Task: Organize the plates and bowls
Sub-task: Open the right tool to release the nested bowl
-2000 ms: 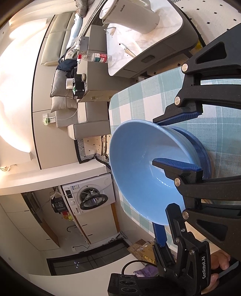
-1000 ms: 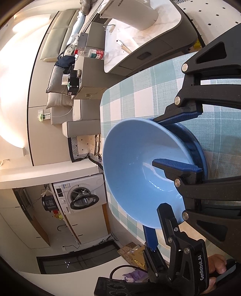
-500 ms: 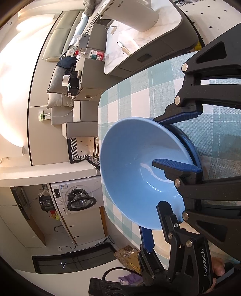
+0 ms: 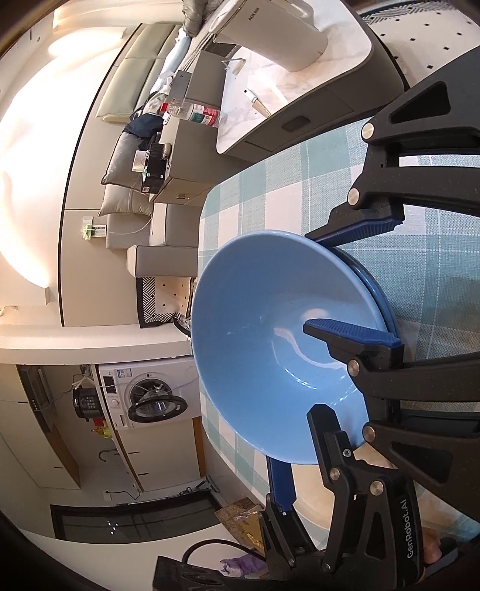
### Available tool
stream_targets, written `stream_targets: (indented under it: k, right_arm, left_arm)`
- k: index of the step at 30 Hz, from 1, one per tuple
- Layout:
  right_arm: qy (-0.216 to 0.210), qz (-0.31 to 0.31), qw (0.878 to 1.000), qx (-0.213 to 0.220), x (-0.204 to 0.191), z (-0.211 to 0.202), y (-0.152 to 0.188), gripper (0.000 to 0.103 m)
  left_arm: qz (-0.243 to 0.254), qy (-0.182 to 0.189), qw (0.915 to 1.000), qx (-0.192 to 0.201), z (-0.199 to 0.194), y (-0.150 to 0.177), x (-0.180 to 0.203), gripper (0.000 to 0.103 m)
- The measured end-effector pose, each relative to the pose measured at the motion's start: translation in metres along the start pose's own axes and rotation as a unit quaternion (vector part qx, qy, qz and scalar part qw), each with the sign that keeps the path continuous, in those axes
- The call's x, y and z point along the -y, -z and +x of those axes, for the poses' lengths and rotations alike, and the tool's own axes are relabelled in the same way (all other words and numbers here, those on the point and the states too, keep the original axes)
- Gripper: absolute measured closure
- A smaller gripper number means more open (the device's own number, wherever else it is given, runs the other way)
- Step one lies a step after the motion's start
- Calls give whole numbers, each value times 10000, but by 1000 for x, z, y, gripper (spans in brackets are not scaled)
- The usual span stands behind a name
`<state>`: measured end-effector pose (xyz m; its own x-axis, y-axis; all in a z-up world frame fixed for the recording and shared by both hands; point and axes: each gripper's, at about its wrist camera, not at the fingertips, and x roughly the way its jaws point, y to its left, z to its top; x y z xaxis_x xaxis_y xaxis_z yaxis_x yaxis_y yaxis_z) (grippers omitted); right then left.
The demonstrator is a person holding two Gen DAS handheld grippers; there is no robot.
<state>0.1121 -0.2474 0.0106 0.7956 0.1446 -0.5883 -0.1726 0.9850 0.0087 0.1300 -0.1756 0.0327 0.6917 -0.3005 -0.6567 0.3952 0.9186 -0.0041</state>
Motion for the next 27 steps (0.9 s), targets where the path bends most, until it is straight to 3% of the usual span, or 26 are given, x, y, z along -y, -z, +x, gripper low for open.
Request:
stream_targets:
  k: [10,12,17,23,27]
  right_arm:
    - [8,-73,10000,24,-6,1,1,52]
    - [-42,-94,9999,29,-7,2,3,48]
    - [-141,-81,9999,53,-4,2,3,47]
    - [-260,51,9996,-90,3,9,3,25]
    - [-207,246,9994,-158,15,11,4,11]
  left_arm:
    - [10,-1,10000,-16,1,0,-2,41]
    - [-10,38,10000,-61,2,0,-2,36]
    - [-200,219,9994,-177,5,0,-9,36]
    - [-436,428,9975,-355,11,1,-17,33]
    - [-544,452,9968,-371,12,3,-22,24]
